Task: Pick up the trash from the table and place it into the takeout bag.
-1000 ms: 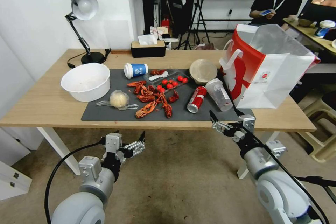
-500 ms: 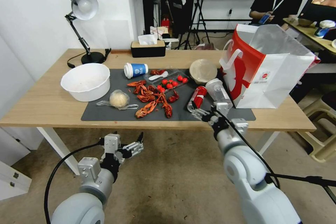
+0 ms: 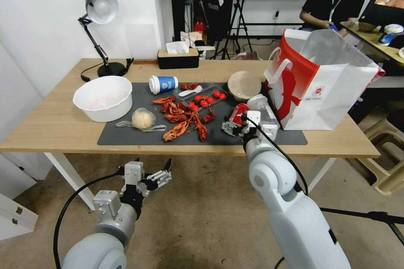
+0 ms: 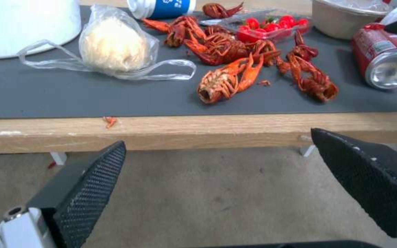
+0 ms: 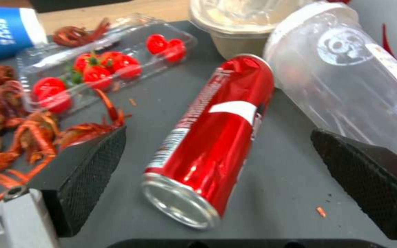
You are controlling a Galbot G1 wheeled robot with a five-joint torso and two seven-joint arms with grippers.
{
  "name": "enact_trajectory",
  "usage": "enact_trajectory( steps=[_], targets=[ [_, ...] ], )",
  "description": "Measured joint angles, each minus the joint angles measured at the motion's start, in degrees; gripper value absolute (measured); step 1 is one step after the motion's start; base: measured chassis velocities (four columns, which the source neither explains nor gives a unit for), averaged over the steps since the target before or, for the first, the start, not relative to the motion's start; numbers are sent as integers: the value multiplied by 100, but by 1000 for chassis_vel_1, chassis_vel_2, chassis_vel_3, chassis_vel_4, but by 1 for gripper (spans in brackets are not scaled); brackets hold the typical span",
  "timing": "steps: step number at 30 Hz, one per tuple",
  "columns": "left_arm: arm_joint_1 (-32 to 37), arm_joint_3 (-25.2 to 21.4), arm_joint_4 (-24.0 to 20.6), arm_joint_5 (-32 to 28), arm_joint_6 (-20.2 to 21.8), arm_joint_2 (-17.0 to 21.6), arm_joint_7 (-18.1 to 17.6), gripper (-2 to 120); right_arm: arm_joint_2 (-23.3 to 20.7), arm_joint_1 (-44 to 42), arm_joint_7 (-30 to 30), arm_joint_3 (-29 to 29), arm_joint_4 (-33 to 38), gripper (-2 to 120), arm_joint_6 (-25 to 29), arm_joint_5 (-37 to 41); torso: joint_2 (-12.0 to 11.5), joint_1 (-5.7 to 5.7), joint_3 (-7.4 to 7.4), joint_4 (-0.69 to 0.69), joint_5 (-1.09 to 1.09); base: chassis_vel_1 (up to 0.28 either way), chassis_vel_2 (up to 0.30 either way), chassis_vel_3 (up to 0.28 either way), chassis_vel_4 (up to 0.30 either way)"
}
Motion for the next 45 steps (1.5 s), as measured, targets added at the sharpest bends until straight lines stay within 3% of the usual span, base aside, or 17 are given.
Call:
enact_trajectory(
  steps=[8, 41, 45],
  targets=[
    [22, -18, 13, 15, -33, -50, 6, 100, 115, 280, 597, -114, -346, 100, -14, 443, 0, 0, 0, 0, 1, 0, 0, 0, 0],
    [94, -19, 14, 55, -197, -99, 11, 100, 154, 622, 1154, -198, -781, 100, 2, 1083, 0, 0, -1, 0, 0, 0, 0, 0, 0],
    [117, -8, -40, 83, -201, -98, 21, 100, 179, 592, 1204, -172, -769, 89, 4, 1201, 0, 0, -1, 0, 1, 0, 0, 0, 0]
  ],
)
